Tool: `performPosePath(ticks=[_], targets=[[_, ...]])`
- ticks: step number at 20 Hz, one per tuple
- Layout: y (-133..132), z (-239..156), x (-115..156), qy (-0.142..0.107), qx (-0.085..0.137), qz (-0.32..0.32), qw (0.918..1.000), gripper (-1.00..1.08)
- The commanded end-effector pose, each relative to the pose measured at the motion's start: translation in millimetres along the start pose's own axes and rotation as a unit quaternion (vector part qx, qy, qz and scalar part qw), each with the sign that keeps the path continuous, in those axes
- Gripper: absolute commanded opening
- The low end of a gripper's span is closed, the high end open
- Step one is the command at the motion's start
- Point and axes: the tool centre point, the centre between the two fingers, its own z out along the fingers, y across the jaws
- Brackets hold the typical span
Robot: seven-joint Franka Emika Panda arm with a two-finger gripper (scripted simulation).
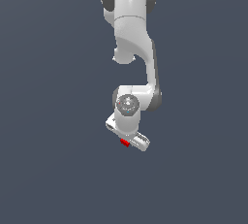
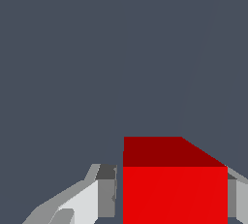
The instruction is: Pick up the red cube and move it to a goal position.
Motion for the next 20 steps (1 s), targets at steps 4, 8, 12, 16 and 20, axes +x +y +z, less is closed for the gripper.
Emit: performPosePath(ticks=[4, 8, 12, 16, 20], targets=[[0, 0, 1, 0.0, 0.0, 0.001, 1.0, -1.0], [0, 0, 1, 0.0, 0.0, 0.001, 1.0, -1.0], [0, -1, 0, 0.0, 0.0, 0.001, 1.0, -1.0], [4, -4, -1, 0.0, 0.0, 0.001, 1.0, -1.0], [11, -11, -5, 0.0, 0.0, 0.001, 1.0, -1.0]])
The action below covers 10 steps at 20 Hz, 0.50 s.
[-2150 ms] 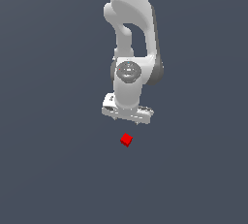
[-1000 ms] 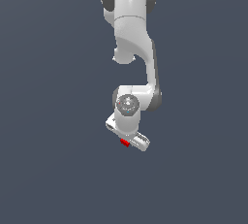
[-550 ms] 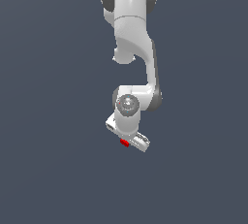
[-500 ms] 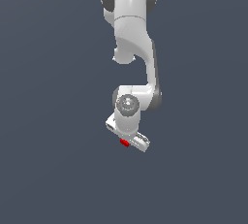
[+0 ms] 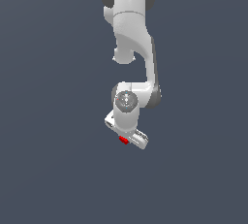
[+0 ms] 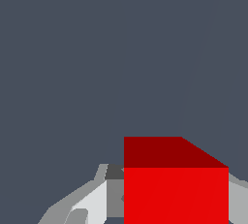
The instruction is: Pick up the red cube and move it to a goal position.
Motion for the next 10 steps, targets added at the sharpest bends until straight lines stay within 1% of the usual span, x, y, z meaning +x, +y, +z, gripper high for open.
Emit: performPosePath(ticks=[1, 6, 10], targets=[[5, -6, -2, 0.001, 0.0, 0.0, 1.0, -1.0], [21, -23, -11, 0.0, 0.001, 0.0, 1.0, -1.0], [40, -42, -20, 0.0, 0.001, 0.0, 1.0, -1.0]])
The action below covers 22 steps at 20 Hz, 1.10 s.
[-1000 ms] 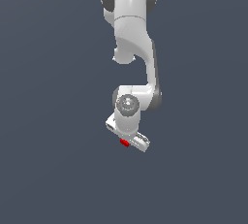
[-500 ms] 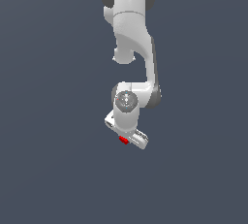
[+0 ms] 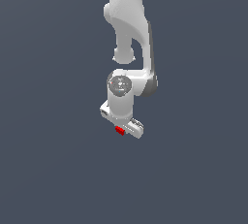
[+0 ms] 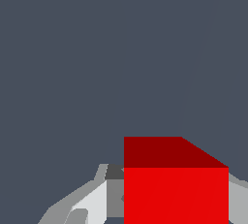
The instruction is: Pick up the red cube and move it to a goal position.
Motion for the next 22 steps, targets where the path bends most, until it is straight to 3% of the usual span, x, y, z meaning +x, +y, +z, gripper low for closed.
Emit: performPosePath(ticks=[1, 13, 22], targets=[[13, -14, -6, 0.001, 0.0, 0.0, 1.0, -1.0], [80, -85, -38, 0.0, 0.001, 0.0, 1.0, -1.0], [109, -117, -51, 0.001, 0.001, 0.0, 1.0, -1.0]])
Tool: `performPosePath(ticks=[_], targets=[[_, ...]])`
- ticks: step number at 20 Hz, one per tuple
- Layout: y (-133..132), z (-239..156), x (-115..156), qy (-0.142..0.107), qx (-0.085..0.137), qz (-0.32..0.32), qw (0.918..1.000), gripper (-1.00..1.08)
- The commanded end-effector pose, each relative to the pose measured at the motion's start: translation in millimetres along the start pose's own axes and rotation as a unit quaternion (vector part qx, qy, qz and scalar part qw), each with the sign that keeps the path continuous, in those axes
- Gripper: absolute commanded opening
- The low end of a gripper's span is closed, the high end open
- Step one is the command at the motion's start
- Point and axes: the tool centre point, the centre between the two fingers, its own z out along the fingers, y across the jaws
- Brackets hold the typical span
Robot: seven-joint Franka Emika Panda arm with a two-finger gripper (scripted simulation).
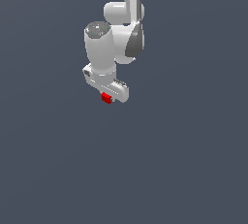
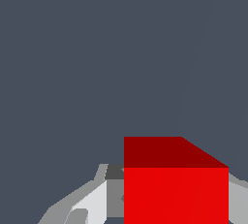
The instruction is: Pick up the red cube and move it to a goal position.
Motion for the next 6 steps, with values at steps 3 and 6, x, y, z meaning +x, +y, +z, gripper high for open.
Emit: performPosePath(ticks=[3, 6], targets=[[7.8, -9.2, -3.1, 0.0, 0.0, 0.0, 1.0, -1.0], [9.0, -10.9, -3.3, 0.0, 0.0, 0.0, 1.0, -1.0]])
